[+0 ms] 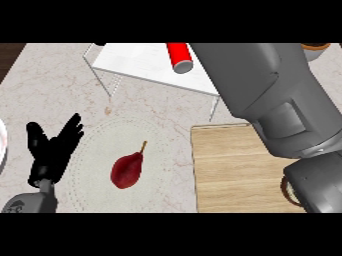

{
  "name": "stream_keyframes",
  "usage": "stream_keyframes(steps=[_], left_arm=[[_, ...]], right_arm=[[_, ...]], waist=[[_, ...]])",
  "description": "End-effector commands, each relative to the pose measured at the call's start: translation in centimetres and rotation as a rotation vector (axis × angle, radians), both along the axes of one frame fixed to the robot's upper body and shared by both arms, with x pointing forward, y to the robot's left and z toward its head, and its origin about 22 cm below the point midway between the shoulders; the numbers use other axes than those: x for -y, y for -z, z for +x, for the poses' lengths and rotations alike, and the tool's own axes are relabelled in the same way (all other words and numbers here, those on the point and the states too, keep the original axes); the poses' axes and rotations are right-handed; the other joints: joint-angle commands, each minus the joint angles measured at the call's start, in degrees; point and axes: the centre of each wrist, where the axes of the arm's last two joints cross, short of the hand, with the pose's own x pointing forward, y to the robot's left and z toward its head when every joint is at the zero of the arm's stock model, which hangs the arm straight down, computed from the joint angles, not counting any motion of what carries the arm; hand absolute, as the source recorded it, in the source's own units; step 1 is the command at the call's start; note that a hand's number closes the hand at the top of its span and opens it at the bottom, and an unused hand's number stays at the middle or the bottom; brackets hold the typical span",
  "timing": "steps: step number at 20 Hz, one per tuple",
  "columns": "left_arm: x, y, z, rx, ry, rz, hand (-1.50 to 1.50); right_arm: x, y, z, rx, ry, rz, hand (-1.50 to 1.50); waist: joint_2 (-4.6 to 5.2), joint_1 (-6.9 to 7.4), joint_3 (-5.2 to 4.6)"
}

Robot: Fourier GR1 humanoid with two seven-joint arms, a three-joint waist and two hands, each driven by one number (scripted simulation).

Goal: Pick the can from the tray and place it in the tiered shelf

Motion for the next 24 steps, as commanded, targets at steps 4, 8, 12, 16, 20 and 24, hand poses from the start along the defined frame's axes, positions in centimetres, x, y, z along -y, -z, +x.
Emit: stream_keyframes(steps=[4, 8, 12, 16, 20, 24], left_arm=[[0.0, 0.4, -0.1, -0.035, -0.005, -0.017, 0.00], [0.1, 1.5, -0.7, -0.037, -0.021, 0.002, 0.00], [-2.2, 0.4, 0.0, -0.045, -0.053, 0.004, 0.00], [-2.0, 0.4, -1.0, -0.057, -0.064, -0.018, 0.00], [-2.2, 2.1, -2.8, -0.059, -0.070, -0.006, 0.00], [-3.4, 1.4, -2.5, -0.066, -0.109, -0.005, 0.00]], right_arm=[[1.3, -2.2, -0.5, 0.132, -0.004, 0.274, -1.50], [2.8, -2.9, -0.2, 0.212, 0.092, 0.295, -1.50], [5.2, -4.6, 0.1, 0.235, 0.224, 0.265, -1.50], [8.2, -4.5, 0.5, 0.315, 0.328, 0.361, -1.50], [9.9, -5.8, -0.8, 0.299, 0.323, 0.449, -1.50], [15.1, -5.3, -2.0, 0.274, 0.315, 0.438, -1.50]], waist=[[-0.08, -0.48, -0.22], [-0.31, -1.27, -0.25], [-0.80, -2.49, -0.25], [-1.11, -2.90, -0.18], [-1.94, -4.68, -0.16], [-1.84, -5.26, -0.08]])
